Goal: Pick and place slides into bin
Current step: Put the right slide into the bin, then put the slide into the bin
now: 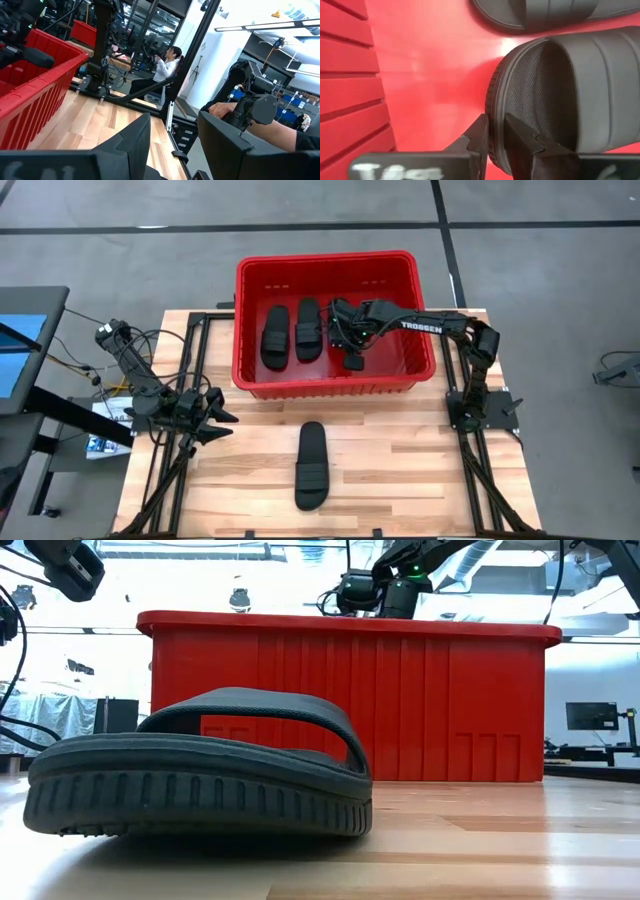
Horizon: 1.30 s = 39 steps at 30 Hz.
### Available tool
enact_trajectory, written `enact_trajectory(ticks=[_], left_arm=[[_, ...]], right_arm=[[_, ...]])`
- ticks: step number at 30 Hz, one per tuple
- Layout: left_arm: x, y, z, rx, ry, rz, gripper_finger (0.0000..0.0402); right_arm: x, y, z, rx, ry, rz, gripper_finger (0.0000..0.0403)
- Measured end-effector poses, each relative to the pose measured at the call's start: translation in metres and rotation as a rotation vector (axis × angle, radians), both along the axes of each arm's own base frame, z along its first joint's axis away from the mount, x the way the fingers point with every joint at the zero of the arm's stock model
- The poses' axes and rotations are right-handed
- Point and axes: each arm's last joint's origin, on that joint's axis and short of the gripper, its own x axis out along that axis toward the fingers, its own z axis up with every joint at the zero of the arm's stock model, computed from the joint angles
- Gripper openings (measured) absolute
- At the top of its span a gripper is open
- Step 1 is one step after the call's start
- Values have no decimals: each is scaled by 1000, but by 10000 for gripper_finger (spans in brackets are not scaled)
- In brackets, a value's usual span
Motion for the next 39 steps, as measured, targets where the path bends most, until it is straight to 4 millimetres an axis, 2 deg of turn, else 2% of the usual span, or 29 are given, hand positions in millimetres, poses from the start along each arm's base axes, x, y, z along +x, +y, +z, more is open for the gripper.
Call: enact_trajectory(ticks=[19, 31, 39], left_arm=[[0, 0, 0, 0, 0, 0, 156], [0, 0, 0, 0, 0, 0, 156], [0, 0, 0, 0, 0, 0, 156]], right_arm=[[0, 1, 0, 2, 2, 0, 49], [0, 1, 0, 4, 5, 0, 92], [0, 1, 0, 4, 5, 0, 98]])
